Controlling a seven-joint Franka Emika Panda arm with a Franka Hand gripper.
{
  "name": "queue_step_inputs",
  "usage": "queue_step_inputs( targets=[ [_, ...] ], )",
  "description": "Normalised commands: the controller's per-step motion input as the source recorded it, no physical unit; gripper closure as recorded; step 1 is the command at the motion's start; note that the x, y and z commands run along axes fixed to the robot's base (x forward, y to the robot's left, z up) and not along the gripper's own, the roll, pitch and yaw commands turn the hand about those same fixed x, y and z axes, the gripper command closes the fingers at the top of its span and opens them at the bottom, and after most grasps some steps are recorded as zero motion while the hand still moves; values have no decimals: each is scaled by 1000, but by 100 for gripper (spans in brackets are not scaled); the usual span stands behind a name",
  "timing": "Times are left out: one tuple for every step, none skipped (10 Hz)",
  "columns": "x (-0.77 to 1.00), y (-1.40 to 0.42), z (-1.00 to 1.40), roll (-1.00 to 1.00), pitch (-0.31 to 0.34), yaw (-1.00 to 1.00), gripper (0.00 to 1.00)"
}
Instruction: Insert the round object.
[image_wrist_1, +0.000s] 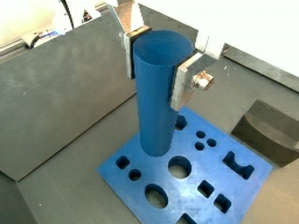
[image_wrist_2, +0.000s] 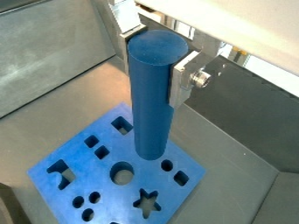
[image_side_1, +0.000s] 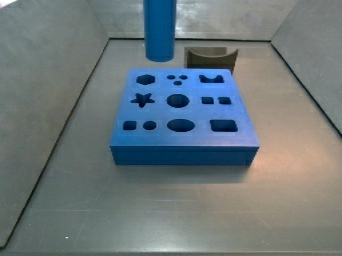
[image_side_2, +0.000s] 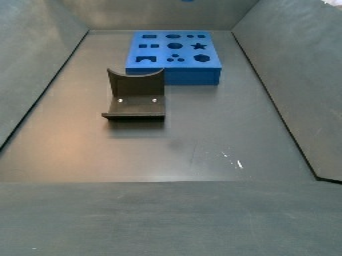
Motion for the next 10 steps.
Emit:
queue_step_inputs(
  targets=[
    [191, 123, -1000, 157, 0, -89, 100],
    [191, 69, -951, 131, -17, -117, 100],
    [226, 37, -791, 0, -50, -129, 100],
    [311, 40, -703, 0, -36, -149, 100],
    [326, 143, -569, 0, 0, -137, 100],
    [217, 229, -409, 1, 11, -54, 100],
    [0, 200, -246, 0, 0, -29, 100],
    [0, 94, -211, -37, 0, -20, 100],
    [57, 46, -234, -96, 0, -46, 100],
    [237, 40, -369, -96, 0, -60, 100]
  ],
)
